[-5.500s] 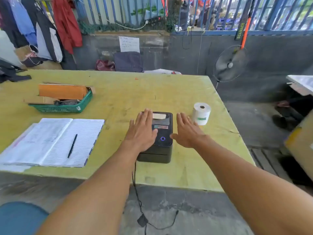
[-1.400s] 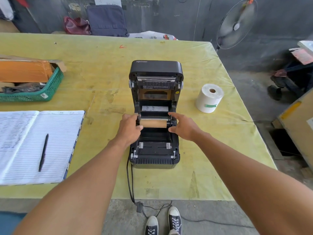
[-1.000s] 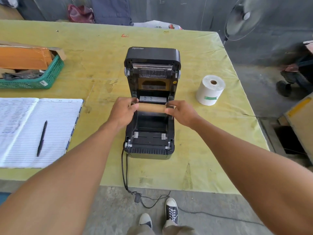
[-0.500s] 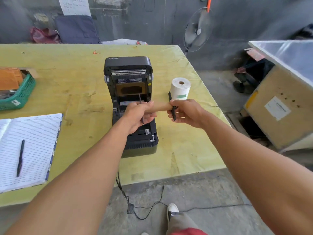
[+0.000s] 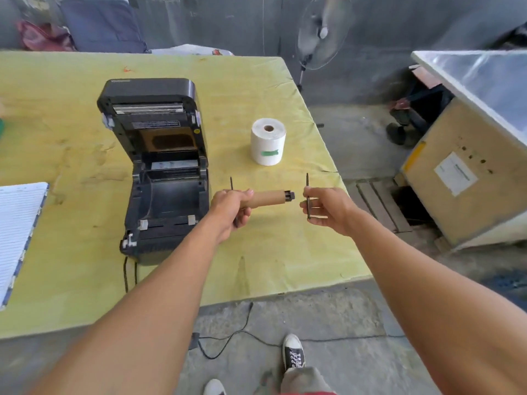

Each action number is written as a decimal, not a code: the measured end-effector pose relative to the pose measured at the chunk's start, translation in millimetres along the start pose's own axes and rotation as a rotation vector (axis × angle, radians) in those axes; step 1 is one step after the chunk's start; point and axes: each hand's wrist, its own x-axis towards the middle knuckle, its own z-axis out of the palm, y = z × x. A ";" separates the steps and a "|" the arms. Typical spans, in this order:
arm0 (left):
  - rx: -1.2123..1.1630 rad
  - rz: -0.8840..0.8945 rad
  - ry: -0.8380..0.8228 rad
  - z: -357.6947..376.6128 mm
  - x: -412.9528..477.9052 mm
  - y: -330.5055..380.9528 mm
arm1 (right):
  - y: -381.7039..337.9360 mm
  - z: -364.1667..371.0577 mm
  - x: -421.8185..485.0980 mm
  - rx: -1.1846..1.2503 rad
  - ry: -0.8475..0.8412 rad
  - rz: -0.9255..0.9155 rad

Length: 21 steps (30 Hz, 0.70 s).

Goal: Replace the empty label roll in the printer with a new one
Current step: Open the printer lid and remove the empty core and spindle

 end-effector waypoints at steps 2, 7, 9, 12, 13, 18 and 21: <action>-0.023 -0.019 0.041 12.4 4.5 -11.5 | 16.8 -12.9 13.4 -0.201 0.114 0.018; -0.122 -0.084 0.141 28.9 9.8 -39.4 | 57.5 -5.9 24.5 -0.771 0.236 -0.060; -0.109 -0.112 0.160 29.3 9.3 -46.7 | 68.3 -0.2 26.8 -0.857 0.245 -0.091; -0.107 -0.127 0.165 28.1 11.0 -48.7 | 73.3 4.0 30.2 -0.902 0.288 -0.116; -0.107 -0.130 0.157 27.4 11.9 -47.5 | 73.6 4.7 30.8 -0.909 0.301 -0.121; -0.116 -0.141 0.134 22.0 14.5 -44.7 | 74.3 9.0 31.7 -0.954 0.323 -0.133; -0.112 -0.146 0.129 21.7 16.2 -43.6 | 73.3 7.1 32.4 -0.930 0.306 -0.118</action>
